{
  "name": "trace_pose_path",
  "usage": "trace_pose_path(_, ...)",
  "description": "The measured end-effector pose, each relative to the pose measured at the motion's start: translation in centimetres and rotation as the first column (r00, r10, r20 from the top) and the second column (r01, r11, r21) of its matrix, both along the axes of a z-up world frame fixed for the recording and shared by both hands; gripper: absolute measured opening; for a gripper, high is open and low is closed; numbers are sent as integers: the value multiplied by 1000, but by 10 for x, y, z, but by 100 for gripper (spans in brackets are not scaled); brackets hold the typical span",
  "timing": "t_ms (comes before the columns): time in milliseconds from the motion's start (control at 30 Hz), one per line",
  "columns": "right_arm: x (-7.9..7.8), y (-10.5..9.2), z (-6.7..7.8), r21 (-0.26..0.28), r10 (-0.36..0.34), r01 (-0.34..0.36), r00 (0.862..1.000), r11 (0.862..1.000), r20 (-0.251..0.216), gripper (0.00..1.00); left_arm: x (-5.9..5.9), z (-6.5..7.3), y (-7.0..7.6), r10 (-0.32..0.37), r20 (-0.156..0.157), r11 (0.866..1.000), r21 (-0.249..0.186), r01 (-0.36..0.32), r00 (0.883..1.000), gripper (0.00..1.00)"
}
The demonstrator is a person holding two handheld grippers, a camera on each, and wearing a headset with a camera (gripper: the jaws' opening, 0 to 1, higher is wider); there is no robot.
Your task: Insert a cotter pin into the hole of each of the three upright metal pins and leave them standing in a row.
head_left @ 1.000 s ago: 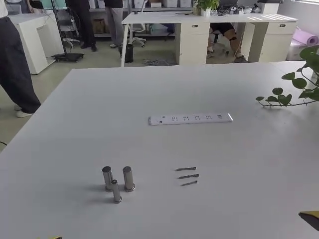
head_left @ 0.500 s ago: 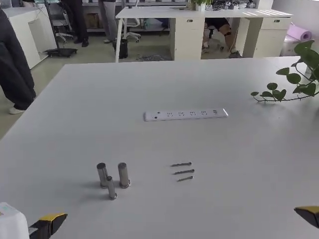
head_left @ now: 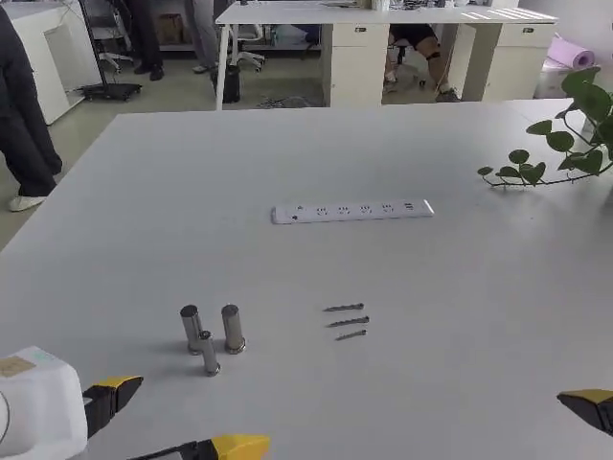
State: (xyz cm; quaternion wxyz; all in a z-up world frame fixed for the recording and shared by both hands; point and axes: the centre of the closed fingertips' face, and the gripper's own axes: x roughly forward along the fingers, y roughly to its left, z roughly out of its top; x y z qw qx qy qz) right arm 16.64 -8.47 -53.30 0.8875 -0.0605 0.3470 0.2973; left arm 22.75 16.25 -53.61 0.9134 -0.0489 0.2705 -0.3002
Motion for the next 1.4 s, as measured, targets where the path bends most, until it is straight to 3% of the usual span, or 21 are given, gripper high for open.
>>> trace_pose_path(167,-2,0,0,-6,4,-4,1000,1000,0,93,9,1,-3,-5,13,1000,1,5,1000,99)
trace_pose_path(267,-1,-1,-1,-10,-1,1,1000,1000,0,93,14,0,-3,-12,17,1000,3,12,1000,86)
trace_pose_path(367,-3,-2,-2,-12,-2,2,1000,1000,-5,93,19,-2,-6,-20,17,1000,7,20,1000,88)
trace_pose_path(500,-4,-2,-3,-14,-4,4,1000,1000,-10,93,25,-6,-9,-32,17,999,20,32,999,83)
trace_pose_path(667,-4,-3,-3,-20,-13,13,1000,1000,-13,93,37,-15,-7,-34,44,996,79,31,998,73)
trace_pose_path(767,-4,-6,-4,-30,-24,24,1000,999,-9,93,49,-20,-1,4,48,995,96,-8,999,71)
trace_pose_path(1000,-5,-7,-6,-40,-21,21,1000,999,-13,93,67,-22,2,36,65,994,100,-42,997,55)
trace_pose_path(1067,-6,-7,-6,-43,-23,22,1000,999,-15,93,70,-24,3,34,69,992,116,-42,997,53)
trace_pose_path(1200,-6,-10,-6,-51,-32,32,999,998,-14,94,74,-28,4,27,66,991,131,-35,997,41)
trace_pose_path(1400,-6,-10,-5,-40,-41,41,999,998,-11,94,78,-31,4,31,58,989,143,-39,998,38)
